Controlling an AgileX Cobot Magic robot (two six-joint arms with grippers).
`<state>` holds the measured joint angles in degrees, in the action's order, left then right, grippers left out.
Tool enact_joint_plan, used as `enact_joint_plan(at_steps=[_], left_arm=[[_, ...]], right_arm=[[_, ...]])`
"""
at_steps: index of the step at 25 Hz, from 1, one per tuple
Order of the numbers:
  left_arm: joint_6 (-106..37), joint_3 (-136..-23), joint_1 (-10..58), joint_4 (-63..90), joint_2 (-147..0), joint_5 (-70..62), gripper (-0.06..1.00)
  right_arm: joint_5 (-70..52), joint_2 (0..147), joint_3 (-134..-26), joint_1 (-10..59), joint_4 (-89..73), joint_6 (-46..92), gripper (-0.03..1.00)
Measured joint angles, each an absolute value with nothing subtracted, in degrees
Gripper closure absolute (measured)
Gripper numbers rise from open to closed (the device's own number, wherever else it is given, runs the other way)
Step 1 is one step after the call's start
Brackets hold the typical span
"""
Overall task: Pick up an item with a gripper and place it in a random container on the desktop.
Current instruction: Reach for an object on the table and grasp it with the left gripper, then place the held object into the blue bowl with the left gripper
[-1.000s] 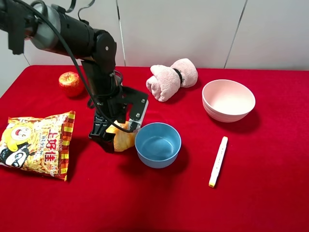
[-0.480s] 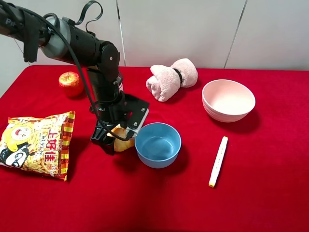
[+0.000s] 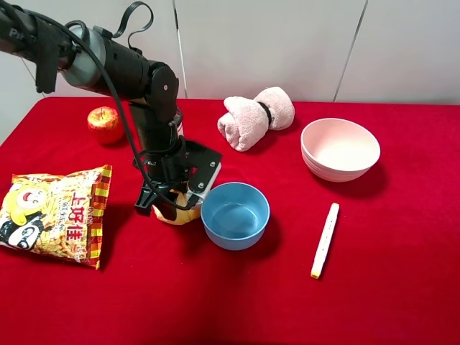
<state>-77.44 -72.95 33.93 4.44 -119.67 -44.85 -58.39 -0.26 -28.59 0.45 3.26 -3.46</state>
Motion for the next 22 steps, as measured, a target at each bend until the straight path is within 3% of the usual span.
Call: enact_joint_plan(at_steps=[22], left_arm=[[-76.2, -73.5, 33.9, 3.4, -116.2, -48.0, 0.51]], right_arm=[[-58.4, -0.3, -28.6, 0.5, 3.3, -3.5, 1.00]])
